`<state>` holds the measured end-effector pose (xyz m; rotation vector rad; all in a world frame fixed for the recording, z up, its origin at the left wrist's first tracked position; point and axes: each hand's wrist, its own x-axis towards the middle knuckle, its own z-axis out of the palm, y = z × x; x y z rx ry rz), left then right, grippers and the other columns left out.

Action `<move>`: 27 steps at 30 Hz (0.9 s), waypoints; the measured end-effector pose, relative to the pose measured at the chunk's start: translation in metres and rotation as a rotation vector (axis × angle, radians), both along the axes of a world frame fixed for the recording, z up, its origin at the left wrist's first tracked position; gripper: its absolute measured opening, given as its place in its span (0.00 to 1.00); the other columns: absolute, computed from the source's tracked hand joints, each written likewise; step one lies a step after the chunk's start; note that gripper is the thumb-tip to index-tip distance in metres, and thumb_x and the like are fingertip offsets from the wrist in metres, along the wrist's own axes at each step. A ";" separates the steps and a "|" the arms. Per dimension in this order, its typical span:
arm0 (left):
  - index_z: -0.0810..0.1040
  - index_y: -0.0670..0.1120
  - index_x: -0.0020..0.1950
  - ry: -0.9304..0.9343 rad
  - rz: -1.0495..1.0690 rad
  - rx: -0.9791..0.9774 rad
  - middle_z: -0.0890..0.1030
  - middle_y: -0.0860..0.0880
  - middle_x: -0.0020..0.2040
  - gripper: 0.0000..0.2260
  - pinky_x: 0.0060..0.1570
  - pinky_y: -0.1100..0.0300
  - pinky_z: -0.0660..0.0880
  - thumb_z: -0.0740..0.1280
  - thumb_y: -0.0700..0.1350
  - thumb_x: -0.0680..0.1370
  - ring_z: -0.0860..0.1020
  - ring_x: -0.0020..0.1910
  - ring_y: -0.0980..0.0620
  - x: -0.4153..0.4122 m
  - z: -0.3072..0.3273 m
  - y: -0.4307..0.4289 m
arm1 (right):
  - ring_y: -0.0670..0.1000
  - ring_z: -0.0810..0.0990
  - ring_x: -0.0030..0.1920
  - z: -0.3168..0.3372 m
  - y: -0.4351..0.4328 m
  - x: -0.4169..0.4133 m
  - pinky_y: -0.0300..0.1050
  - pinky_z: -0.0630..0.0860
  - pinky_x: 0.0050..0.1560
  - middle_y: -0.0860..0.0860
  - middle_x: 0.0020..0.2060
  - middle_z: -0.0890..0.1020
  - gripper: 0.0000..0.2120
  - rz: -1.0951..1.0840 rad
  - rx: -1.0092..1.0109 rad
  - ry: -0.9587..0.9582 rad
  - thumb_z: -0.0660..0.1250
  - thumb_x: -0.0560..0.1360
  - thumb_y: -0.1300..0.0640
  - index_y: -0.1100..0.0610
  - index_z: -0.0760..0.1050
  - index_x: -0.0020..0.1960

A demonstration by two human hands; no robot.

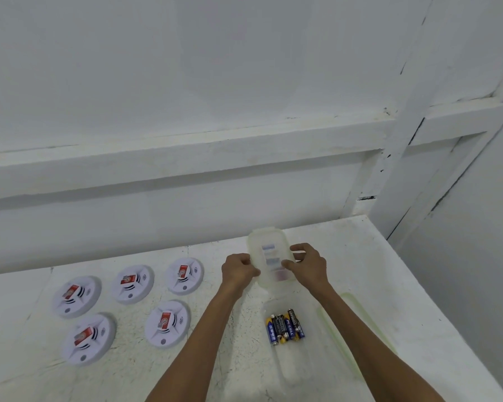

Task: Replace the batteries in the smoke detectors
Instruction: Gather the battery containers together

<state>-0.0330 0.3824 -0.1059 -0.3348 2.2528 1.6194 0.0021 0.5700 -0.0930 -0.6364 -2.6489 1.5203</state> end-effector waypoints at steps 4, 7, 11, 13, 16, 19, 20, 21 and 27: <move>0.83 0.39 0.56 -0.127 0.069 0.158 0.84 0.39 0.54 0.19 0.56 0.50 0.82 0.75 0.26 0.67 0.83 0.53 0.44 -0.009 0.000 -0.005 | 0.48 0.82 0.48 0.000 -0.001 0.001 0.43 0.79 0.48 0.51 0.52 0.85 0.19 -0.022 -0.082 0.006 0.78 0.68 0.55 0.50 0.78 0.56; 0.74 0.40 0.68 -0.143 -0.035 0.176 0.83 0.40 0.50 0.29 0.56 0.49 0.81 0.73 0.25 0.69 0.82 0.49 0.46 -0.011 0.007 -0.009 | 0.46 0.83 0.49 -0.001 0.012 0.005 0.45 0.81 0.51 0.49 0.55 0.84 0.21 0.087 -0.070 0.003 0.78 0.69 0.52 0.49 0.78 0.60; 0.51 0.52 0.83 -0.076 -0.321 0.098 0.79 0.38 0.56 0.45 0.43 0.57 0.82 0.69 0.28 0.74 0.78 0.45 0.50 -0.020 0.026 -0.010 | 0.45 0.78 0.58 0.001 0.038 0.010 0.40 0.78 0.53 0.43 0.65 0.75 0.38 0.463 -0.039 -0.102 0.79 0.68 0.46 0.47 0.67 0.73; 0.44 0.56 0.83 -0.060 -0.391 -0.006 0.78 0.43 0.55 0.45 0.44 0.58 0.82 0.70 0.37 0.78 0.79 0.49 0.49 -0.028 0.028 -0.005 | 0.46 0.75 0.61 -0.002 0.043 0.011 0.42 0.77 0.56 0.42 0.68 0.70 0.45 0.543 0.025 -0.109 0.81 0.65 0.44 0.45 0.62 0.76; 0.44 0.56 0.83 0.028 -0.412 -0.178 0.77 0.45 0.60 0.39 0.42 0.57 0.81 0.68 0.54 0.81 0.79 0.54 0.46 -0.040 0.023 0.000 | 0.45 0.74 0.61 -0.009 0.043 0.012 0.43 0.77 0.56 0.41 0.69 0.68 0.49 0.570 0.164 -0.046 0.80 0.61 0.35 0.43 0.61 0.76; 0.50 0.55 0.83 0.092 -0.440 -0.257 0.72 0.45 0.72 0.39 0.44 0.56 0.80 0.66 0.63 0.79 0.77 0.63 0.43 -0.052 0.019 0.002 | 0.43 0.73 0.61 -0.011 0.045 0.010 0.43 0.77 0.57 0.41 0.68 0.69 0.49 0.604 0.292 0.002 0.75 0.62 0.30 0.43 0.61 0.77; 0.54 0.56 0.82 0.091 -0.436 -0.240 0.71 0.46 0.73 0.37 0.43 0.57 0.79 0.67 0.63 0.79 0.76 0.63 0.44 -0.054 0.017 0.003 | 0.42 0.72 0.61 -0.012 0.047 0.010 0.43 0.77 0.58 0.41 0.69 0.69 0.48 0.613 0.336 0.020 0.74 0.63 0.30 0.44 0.61 0.77; 0.58 0.57 0.80 0.078 -0.424 -0.210 0.73 0.47 0.70 0.35 0.42 0.57 0.79 0.69 0.63 0.78 0.77 0.60 0.46 -0.055 0.016 0.003 | 0.43 0.72 0.62 -0.013 0.047 0.010 0.43 0.76 0.60 0.42 0.69 0.70 0.48 0.627 0.381 0.038 0.73 0.64 0.30 0.44 0.61 0.77; 0.70 0.58 0.65 -0.082 -0.368 0.018 0.78 0.46 0.50 0.25 0.34 0.57 0.71 0.76 0.57 0.73 0.73 0.41 0.49 -0.070 0.009 -0.004 | 0.47 0.69 0.66 -0.015 0.047 0.008 0.42 0.72 0.65 0.48 0.69 0.71 0.44 0.679 0.525 0.112 0.72 0.70 0.34 0.51 0.61 0.79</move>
